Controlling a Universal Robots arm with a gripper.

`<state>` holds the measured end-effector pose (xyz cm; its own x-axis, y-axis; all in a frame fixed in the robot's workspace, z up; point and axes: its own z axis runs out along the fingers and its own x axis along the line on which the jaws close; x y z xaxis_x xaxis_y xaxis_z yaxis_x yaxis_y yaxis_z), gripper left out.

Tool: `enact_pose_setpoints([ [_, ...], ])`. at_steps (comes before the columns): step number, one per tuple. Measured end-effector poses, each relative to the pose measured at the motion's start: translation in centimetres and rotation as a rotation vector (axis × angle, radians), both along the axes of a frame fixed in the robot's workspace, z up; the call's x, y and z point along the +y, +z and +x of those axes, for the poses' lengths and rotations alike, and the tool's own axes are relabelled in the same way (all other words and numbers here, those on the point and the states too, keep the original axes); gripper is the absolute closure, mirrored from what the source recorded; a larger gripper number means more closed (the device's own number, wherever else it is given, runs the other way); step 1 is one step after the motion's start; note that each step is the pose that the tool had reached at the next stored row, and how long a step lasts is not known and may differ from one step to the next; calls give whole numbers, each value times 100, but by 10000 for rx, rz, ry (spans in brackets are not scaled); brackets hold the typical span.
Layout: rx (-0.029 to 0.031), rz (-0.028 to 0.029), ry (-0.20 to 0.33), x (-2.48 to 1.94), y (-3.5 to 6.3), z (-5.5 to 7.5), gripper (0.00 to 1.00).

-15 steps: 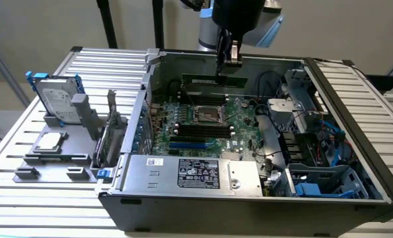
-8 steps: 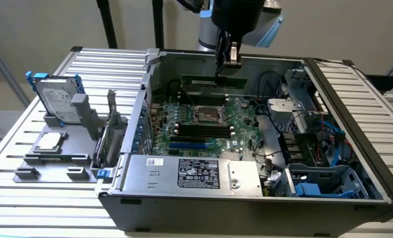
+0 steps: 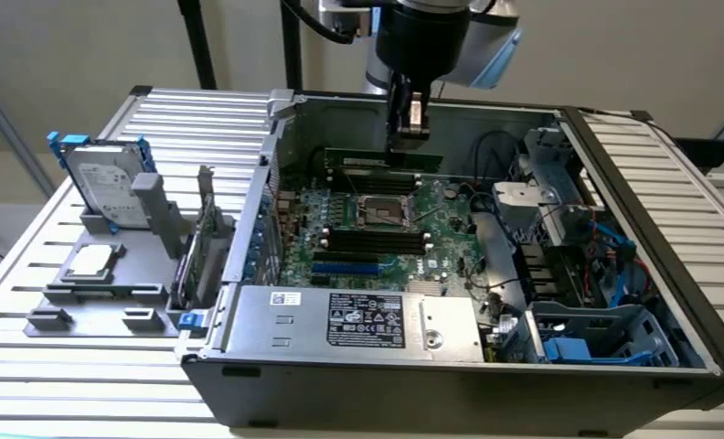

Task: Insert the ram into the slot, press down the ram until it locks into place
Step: 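Insert the ram into the slot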

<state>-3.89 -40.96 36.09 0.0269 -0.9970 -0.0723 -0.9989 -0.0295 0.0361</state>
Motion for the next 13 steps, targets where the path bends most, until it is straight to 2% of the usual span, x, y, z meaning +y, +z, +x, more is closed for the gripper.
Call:
enact_pose_setpoints([
  [13, 1, -2, 0, 0, -237, -30, 87],
])
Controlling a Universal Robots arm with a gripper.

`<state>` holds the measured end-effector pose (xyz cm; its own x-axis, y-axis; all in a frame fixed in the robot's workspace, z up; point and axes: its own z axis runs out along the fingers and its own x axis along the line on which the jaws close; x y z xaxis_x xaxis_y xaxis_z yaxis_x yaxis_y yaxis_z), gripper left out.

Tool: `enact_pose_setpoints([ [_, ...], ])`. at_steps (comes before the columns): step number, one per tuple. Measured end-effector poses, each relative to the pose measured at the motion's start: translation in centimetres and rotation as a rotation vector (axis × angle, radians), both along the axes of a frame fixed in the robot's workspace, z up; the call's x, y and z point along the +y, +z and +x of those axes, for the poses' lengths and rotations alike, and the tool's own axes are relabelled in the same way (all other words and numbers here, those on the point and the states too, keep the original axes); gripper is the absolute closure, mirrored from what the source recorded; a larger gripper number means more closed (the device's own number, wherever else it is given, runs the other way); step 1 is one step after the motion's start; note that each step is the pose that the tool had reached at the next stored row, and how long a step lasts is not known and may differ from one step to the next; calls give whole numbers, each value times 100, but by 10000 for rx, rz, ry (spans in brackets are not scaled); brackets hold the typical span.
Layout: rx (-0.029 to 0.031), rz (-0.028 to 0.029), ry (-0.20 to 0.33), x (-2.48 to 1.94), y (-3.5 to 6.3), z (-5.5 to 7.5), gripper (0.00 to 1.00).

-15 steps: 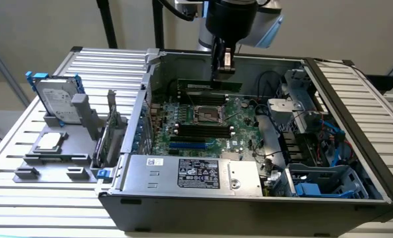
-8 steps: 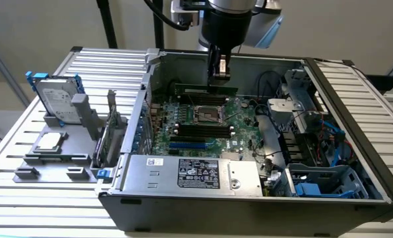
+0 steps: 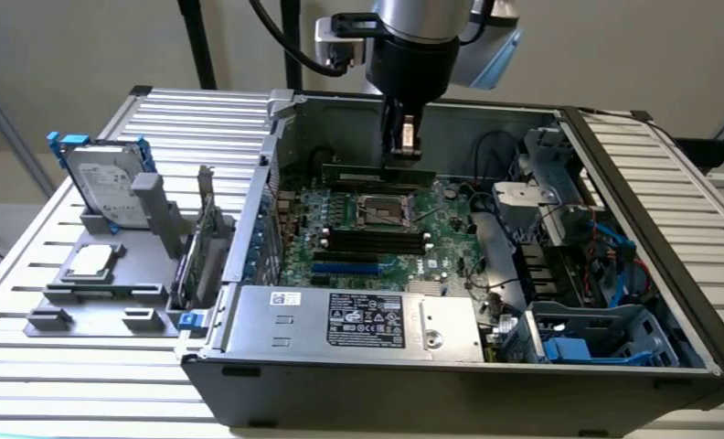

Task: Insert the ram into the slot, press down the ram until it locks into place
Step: 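Insert the ram into the slot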

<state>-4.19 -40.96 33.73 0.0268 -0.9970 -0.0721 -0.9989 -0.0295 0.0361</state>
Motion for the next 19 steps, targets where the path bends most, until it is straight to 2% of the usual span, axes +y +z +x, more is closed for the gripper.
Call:
enact_pose_setpoints([
  [19, 0, 1, 0, 6, -345, 29, 87],
])
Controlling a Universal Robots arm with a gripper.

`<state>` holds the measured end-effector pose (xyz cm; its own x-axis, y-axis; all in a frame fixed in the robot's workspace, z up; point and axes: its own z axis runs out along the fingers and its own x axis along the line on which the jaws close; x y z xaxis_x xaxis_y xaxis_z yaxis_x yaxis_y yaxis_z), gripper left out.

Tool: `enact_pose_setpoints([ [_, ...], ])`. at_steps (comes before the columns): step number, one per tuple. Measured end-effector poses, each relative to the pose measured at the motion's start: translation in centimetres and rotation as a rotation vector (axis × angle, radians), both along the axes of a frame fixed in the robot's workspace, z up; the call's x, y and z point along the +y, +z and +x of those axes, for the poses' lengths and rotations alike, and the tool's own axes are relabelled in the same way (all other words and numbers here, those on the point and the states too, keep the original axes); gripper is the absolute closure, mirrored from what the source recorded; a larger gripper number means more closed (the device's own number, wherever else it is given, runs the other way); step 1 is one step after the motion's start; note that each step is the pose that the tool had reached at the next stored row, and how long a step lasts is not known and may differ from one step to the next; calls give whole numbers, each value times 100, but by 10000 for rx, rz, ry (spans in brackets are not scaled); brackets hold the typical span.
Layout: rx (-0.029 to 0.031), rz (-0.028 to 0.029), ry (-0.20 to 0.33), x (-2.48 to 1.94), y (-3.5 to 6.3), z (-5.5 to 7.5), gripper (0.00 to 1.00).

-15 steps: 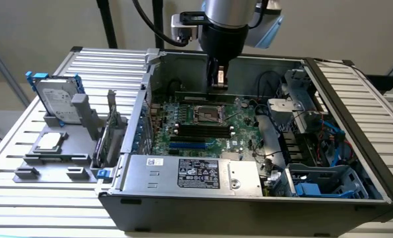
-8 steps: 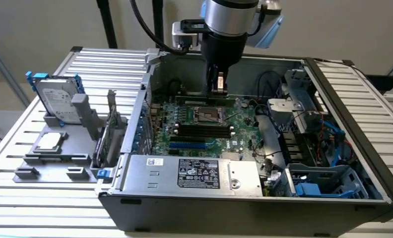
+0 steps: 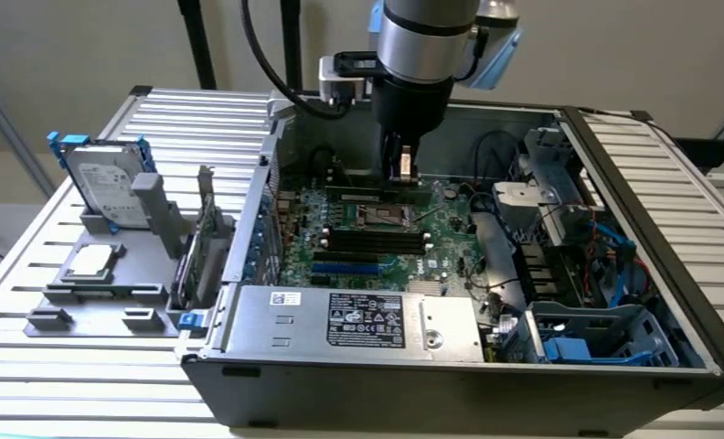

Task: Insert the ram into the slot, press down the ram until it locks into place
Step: 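Insert the ram into the slot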

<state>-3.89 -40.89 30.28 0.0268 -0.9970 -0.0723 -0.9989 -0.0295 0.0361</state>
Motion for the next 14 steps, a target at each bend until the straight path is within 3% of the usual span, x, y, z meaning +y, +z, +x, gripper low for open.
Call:
enact_pose_setpoints([
  [7, -1, -5, 0, 0, -127, 23, 87],
  [14, -1, -51, 0, 0, -254, 49, 87],
])
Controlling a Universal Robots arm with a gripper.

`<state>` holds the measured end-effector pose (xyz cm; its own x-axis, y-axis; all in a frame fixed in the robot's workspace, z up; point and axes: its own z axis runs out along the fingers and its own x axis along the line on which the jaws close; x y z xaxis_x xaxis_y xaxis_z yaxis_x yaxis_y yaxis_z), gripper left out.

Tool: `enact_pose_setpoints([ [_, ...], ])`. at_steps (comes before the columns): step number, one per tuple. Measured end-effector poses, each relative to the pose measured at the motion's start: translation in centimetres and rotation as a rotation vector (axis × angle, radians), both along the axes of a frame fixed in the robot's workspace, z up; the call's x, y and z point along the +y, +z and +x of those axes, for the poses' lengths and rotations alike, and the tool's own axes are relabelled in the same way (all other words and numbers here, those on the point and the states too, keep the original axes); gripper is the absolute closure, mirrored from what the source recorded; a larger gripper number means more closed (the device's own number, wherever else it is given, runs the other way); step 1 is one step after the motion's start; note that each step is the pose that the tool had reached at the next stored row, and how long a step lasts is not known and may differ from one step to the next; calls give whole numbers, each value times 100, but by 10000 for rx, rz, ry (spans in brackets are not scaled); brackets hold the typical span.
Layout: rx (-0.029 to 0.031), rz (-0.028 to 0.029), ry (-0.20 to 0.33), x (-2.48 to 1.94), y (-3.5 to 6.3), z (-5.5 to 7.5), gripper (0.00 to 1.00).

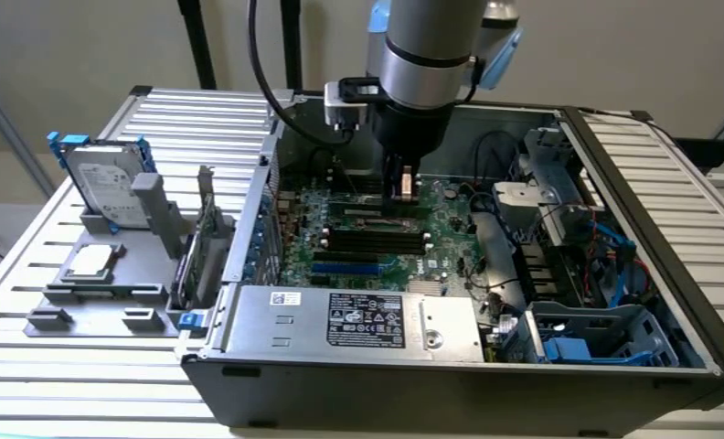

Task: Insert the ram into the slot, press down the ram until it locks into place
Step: 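Insert the ram into the slot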

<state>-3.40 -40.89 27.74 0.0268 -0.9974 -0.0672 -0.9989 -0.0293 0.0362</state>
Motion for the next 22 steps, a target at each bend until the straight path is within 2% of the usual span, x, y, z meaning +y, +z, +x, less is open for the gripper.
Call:
enact_pose_setpoints([
  [2, 0, -43, -2, 0, -30, 4, 87],
  [8, -1, -111, 1, 0, -138, 7, 87],
  [14, 0, -212, 0, 0, -235, 7, 87],
  [18, 0, -314, 0, 0, -295, 6, 87],
  [21, 0, -415, 0, 0, -333, 7, 87],
  [22, 1, -431, 0, 0, -338, 7, 87],
])
